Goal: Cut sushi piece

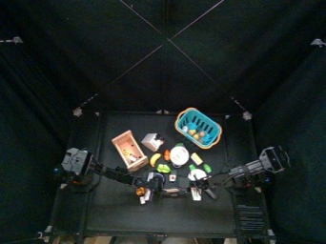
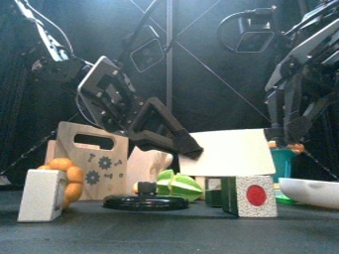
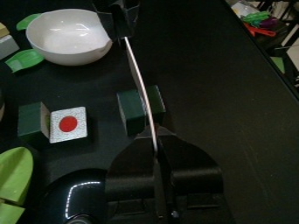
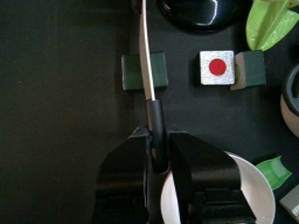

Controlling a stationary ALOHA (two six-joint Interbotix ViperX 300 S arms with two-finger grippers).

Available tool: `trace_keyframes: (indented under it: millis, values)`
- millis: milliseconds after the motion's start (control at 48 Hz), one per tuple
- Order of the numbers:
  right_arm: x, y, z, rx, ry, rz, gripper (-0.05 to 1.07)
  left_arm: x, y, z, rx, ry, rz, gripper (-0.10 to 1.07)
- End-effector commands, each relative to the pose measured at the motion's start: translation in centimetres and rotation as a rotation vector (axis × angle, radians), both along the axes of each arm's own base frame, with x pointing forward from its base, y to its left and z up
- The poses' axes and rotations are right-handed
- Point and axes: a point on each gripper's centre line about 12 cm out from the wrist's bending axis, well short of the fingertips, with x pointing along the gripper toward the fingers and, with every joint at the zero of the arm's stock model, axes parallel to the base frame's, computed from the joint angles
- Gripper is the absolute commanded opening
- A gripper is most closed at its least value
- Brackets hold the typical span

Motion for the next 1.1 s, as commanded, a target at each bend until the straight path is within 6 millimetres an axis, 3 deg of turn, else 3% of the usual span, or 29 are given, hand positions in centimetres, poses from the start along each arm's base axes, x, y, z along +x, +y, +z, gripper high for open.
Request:
trace_keyframes:
  millis: [0, 604, 1083]
  values:
    - [0.6, -0.6, 1.3, 0.003, -0.043, -0.017, 0.46, 0.3, -0.5, 1.0, 0.001, -0.029, -0.015, 0.29]
    - [0.5, -0.4, 1.7, 0.010, -0.057, -0.012, 0.46, 0.0, -0.5, 2.4, 0.000, -0.058, -0.022, 0.29]
    - [0.3, -0.3, 0.7, 0.028, -0.041, -0.018, 0.46, 0.1, -0.7, 0.7, 0.004, -0.020, -0.024, 0.29]
